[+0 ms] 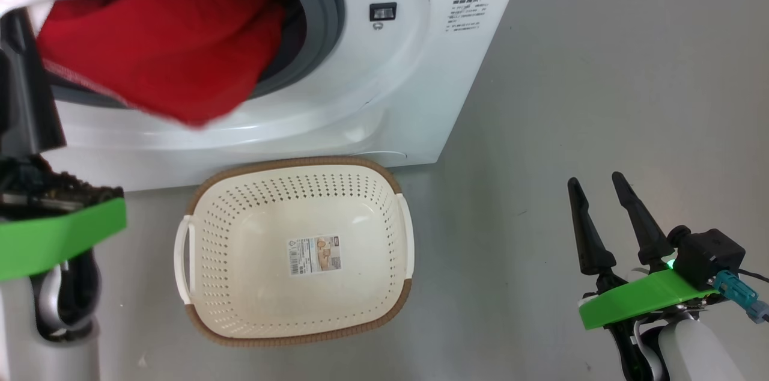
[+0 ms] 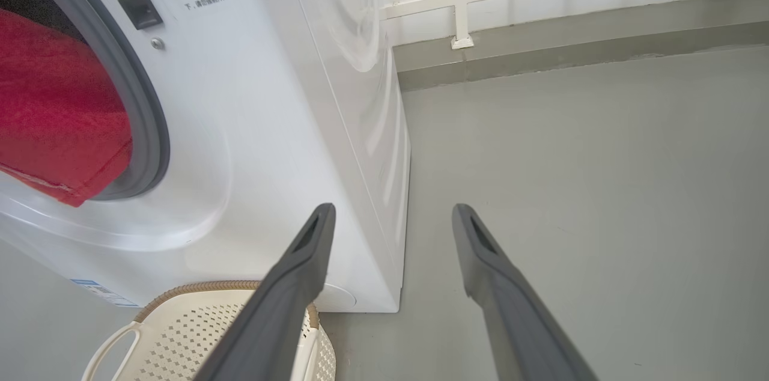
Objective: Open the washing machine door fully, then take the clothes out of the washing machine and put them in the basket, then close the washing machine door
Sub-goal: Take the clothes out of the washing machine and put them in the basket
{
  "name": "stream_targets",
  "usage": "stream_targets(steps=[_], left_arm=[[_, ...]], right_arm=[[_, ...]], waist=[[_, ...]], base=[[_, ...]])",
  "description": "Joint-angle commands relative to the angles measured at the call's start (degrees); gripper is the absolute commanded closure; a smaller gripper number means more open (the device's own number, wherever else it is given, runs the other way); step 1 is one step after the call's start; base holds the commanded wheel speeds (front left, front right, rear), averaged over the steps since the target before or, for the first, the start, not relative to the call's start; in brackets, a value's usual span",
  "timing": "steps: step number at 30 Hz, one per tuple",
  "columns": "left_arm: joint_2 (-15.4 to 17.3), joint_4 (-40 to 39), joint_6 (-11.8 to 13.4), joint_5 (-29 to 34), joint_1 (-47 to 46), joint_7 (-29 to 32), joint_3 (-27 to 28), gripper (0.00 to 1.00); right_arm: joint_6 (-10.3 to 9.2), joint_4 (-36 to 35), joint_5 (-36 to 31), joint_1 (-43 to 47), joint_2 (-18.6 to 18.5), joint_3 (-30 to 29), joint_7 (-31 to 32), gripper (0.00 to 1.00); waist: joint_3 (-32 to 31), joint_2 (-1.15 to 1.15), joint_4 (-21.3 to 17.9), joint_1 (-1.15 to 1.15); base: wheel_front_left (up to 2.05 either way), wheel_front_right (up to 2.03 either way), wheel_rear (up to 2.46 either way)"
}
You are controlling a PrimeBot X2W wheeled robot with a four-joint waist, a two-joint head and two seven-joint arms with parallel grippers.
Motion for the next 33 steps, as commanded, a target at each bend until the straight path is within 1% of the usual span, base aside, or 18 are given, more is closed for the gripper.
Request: stream_targets(steps=[1, 6, 11, 13, 15, 16, 18, 26, 33], left_arm=[[1.4, -2.6, -0.3, 0.7, 1.6, -0.3, 1.8, 1.0], [0.7, -0.6, -0.3, 0.7, 4.5, -0.3, -0.1, 1.0], [-0.3, 5.0, -0.3, 0.9, 8.0, -0.3, -2.2, 1.0], [-1.1, 7.4, -0.3, 0.3, 8.7, -0.3, -2.5, 1.0], [-1.1, 9.9, -0.3, 0.3, 8.9, -0.3, -3.3, 1.0], [-1.4, 12.4, -0.3, 0.0, 9.0, -0.3, -4.2, 1.0], [-1.4, 13.5, -0.3, 0.0, 8.9, -0.3, -4.8, 1.0], [-0.3, 25.1, -0.3, -0.6, 6.5, -0.3, -9.6, 1.0], [0.5, 34.5, -0.3, -0.8, 2.0, -0.3, -13.2, 1.0]], right_arm=[[0.28, -1.3, -0.6, 0.6, -0.2, 1.0, -0.4, 0.0], [0.28, -1.3, -0.5, 0.4, -0.2, 1.5, -0.4, 0.0], [0.28, -1.3, -0.3, 0.0, -0.2, 2.1, -0.4, 0.0], [0.28, -1.4, -0.3, -0.3, -0.2, 2.2, -0.4, 0.0], [0.28, -1.5, -0.2, -0.6, -0.2, 2.2, -0.4, 0.0], [0.28, -1.6, -0.1, -0.9, -0.2, 2.2, -0.4, 0.0], [0.28, -1.6, -0.1, -1.0, -0.2, 2.2, -0.4, 0.0], [0.28, -2.1, 0.6, -2.4, -0.2, 3.0, -0.4, 0.0], [0.28, -2.7, 1.1, -3.7, -0.2, 3.1, -0.4, 0.0]], waist=[[0.1, 0.0, 0.1, 0.0], [0.7, 0.0, 0.1, 0.0], [1.8, 0.0, -0.2, 0.0], [2.5, 0.0, -0.3, 0.0], [3.2, 0.0, -0.3, 0.0], [4.0, 0.0, -0.4, 0.0], [4.4, 0.0, -0.4, 0.0], [7.8, 0.0, -1.2, 0.0], [11.8, 0.0, -1.8, 0.0]], base=[[0.0, 0.0, 0.0], [0.0, 0.0, 0.0], [0.0, 0.0, 0.0], [0.0, 0.0, 0.0], [0.0, 0.0, 0.0], [0.0, 0.0, 0.0], [0.0, 0.0, 0.0], [0.0, 0.0, 0.0], [0.0, 0.0, 0.0]])
